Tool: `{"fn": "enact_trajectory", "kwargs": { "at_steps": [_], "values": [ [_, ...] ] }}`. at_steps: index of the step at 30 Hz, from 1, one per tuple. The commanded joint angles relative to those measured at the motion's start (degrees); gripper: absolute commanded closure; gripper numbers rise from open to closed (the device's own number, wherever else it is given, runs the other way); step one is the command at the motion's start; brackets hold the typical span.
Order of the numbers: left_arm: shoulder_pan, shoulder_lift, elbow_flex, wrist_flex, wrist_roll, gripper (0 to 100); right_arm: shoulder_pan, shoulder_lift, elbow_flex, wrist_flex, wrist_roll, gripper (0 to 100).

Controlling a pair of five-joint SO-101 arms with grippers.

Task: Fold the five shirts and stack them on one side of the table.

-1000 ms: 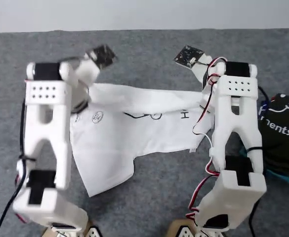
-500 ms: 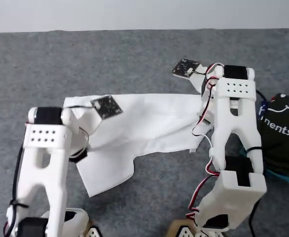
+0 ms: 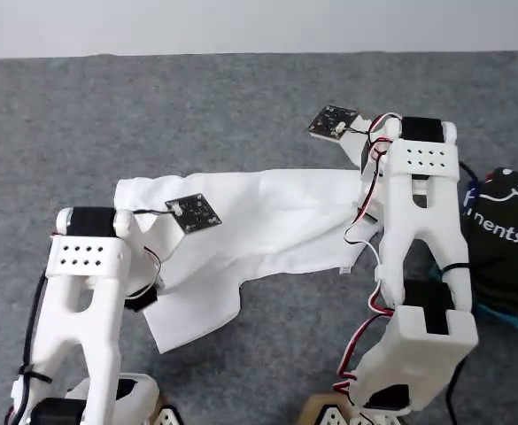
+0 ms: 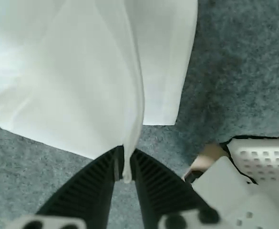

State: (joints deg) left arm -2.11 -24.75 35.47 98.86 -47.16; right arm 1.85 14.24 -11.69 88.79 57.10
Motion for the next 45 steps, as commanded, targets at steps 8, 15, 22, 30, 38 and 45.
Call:
{"fn": "enact_trajectory", "kwargs": {
  "at_steps": [8, 15, 22, 30, 38, 45],
  "values": [
    [0.7, -1.85, 2.24, 1.85, -0.53, 98, 1.1, -3.65, -0.35, 0.4, 0.62, 98.9],
    [0.7, -1.85, 2.77, 1.85, -0.62, 85, 1.54, -5.23, -0.97, 0.48, 0.35, 86.8],
    [0.44, -1.85, -2.15, 1.85, -0.53, 85, 1.27, -12.35, -0.97, 0.4, -2.02, 79.9],
    [-2.99, -1.67, -12.88, 1.05, -0.44, 86, 1.54, -17.71, -0.97, 0.13, -2.02, 80.0],
    [-3.96, -1.32, -9.8, -11.08, 4.75, 99, 0.31, -7.87, -0.88, -10.42, -9.32, 99.4],
    [-4.22, -1.32, -2.33, -25.49, 13.71, 99, -0.57, 6.81, -0.97, -22.64, -17.67, 98.9]
  ]
}}
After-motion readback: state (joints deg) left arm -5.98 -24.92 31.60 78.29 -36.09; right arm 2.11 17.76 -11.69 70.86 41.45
